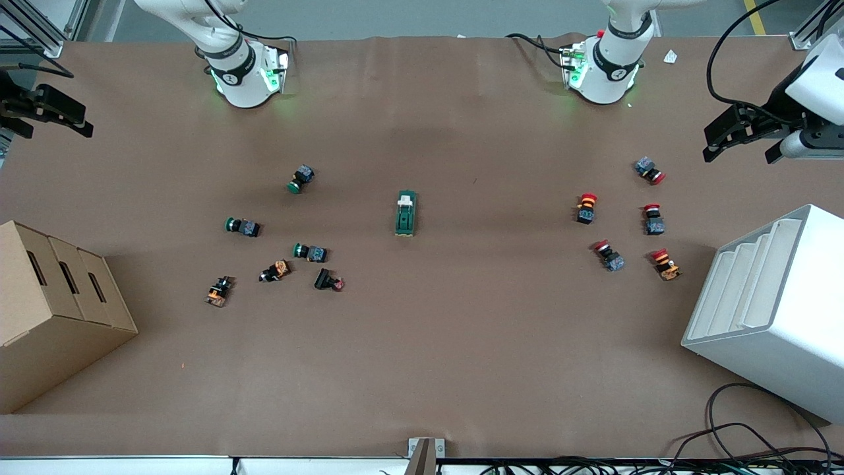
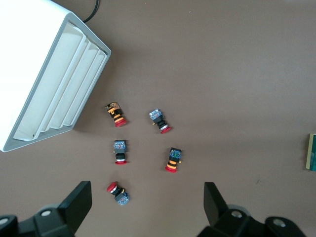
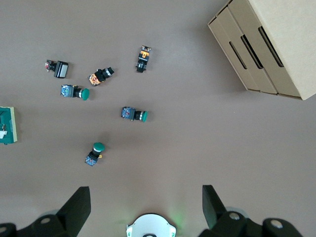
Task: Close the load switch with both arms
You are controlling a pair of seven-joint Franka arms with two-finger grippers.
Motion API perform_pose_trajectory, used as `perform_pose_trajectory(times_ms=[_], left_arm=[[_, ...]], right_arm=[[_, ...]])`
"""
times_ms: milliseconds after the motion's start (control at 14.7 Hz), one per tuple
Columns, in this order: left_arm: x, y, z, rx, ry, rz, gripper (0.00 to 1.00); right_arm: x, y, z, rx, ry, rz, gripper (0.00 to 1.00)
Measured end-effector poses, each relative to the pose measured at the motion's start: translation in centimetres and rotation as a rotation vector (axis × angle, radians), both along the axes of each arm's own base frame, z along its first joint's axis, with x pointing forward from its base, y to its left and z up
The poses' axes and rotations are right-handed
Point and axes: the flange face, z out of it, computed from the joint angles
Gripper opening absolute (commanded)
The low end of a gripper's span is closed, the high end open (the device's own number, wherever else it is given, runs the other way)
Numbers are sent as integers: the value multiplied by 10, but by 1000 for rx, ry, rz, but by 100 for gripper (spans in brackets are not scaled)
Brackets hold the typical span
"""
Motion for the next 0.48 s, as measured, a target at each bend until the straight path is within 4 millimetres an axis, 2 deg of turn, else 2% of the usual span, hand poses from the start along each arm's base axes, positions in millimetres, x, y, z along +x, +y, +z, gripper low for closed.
perform_pose_trajectory(times_ms=[477], left_arm=[[3, 0, -2, -1, 3, 0, 100]], right_arm=[[0, 0, 0, -2, 0, -17, 100]])
